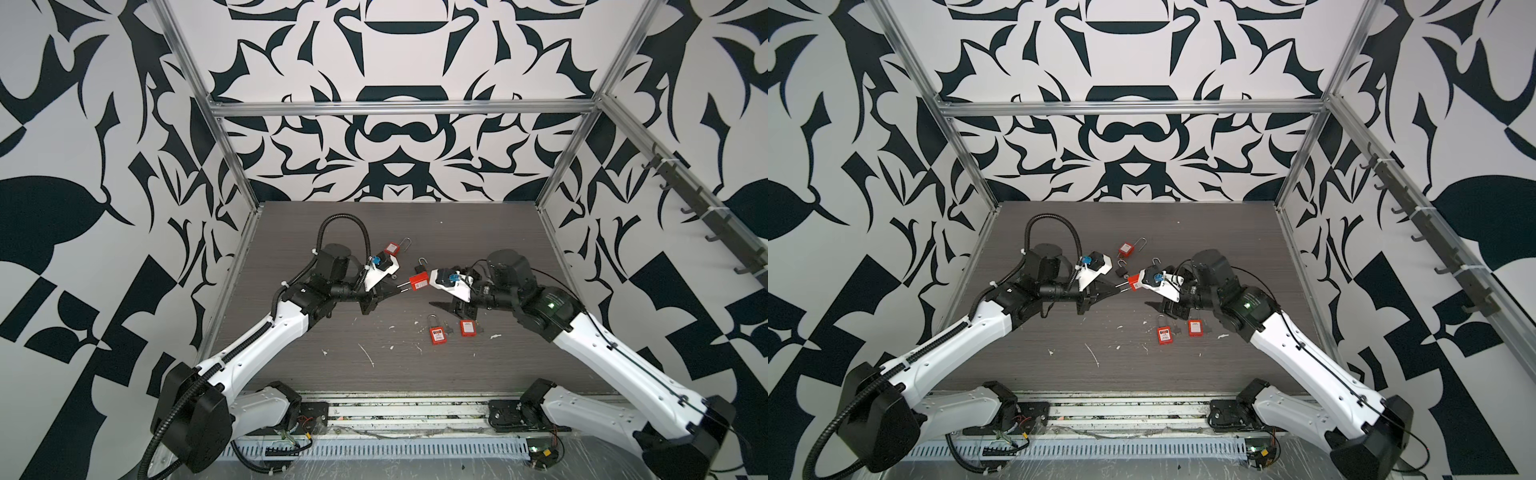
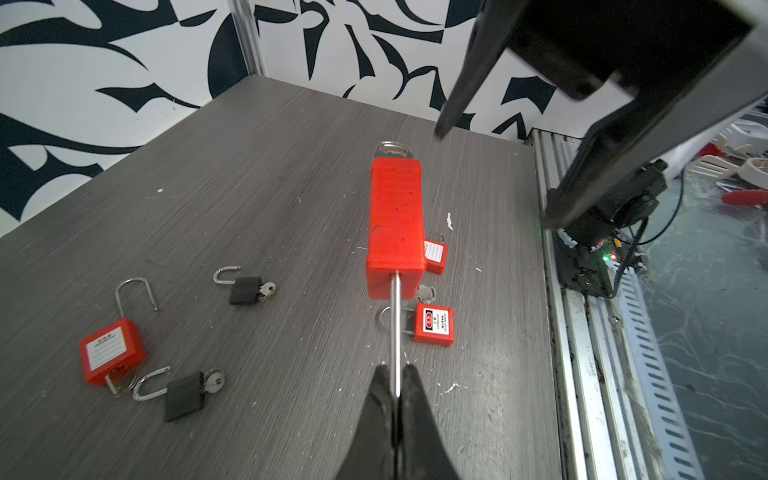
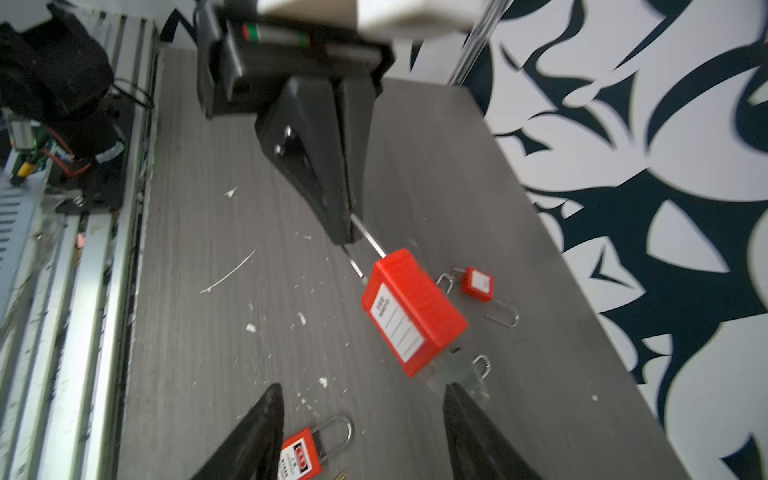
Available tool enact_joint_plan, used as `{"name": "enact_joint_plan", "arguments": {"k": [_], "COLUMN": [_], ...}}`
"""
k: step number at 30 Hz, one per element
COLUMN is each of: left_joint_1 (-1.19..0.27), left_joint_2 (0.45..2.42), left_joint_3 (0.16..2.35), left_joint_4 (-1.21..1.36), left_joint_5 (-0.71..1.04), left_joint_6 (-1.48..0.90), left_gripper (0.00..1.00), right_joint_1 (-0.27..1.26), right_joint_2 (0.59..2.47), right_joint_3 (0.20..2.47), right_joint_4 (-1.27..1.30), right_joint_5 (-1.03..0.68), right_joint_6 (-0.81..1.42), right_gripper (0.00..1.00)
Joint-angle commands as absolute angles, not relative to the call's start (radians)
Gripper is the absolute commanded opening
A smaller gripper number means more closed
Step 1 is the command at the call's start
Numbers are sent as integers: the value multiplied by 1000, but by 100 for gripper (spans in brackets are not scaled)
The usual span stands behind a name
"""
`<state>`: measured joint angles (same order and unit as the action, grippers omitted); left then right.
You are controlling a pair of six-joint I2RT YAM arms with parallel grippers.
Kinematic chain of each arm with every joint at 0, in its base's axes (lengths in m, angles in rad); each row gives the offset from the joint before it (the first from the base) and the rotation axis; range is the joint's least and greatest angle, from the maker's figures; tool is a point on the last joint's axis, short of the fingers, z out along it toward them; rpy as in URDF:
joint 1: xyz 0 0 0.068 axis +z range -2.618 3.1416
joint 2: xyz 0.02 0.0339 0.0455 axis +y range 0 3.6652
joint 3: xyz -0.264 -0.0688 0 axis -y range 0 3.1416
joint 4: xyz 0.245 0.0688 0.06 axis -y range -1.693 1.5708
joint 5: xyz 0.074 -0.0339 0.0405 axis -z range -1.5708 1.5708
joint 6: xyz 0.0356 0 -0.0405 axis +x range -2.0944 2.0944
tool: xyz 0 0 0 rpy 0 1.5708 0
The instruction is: Lock with the key
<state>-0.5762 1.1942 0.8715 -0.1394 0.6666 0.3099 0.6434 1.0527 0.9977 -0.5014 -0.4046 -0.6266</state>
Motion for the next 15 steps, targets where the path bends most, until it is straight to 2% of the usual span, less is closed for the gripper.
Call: {"name": "enact_joint_plan", "arguments": {"k": [1, 9, 15], "left_joint_1": [-576, -590, -604], "left_joint_2": [1198, 1205, 1213], "left_joint_3": [911, 925, 932], "left_joint_4": [-190, -252, -271], "left_joint_5": [742, 737, 691], "left_joint_6": [352, 397, 415], "left_gripper": [0, 0, 0], "right_joint_1": [641, 642, 642], "right_joint_2": [1080, 1080, 1084], "right_joint_3": [1052, 1053, 1127], "right_joint_4": [-596, -521, -649], "right_joint_5": [-410, -385, -449], "right_joint_6": [-727, -771, -777], "right_gripper": [61, 60, 58]}}
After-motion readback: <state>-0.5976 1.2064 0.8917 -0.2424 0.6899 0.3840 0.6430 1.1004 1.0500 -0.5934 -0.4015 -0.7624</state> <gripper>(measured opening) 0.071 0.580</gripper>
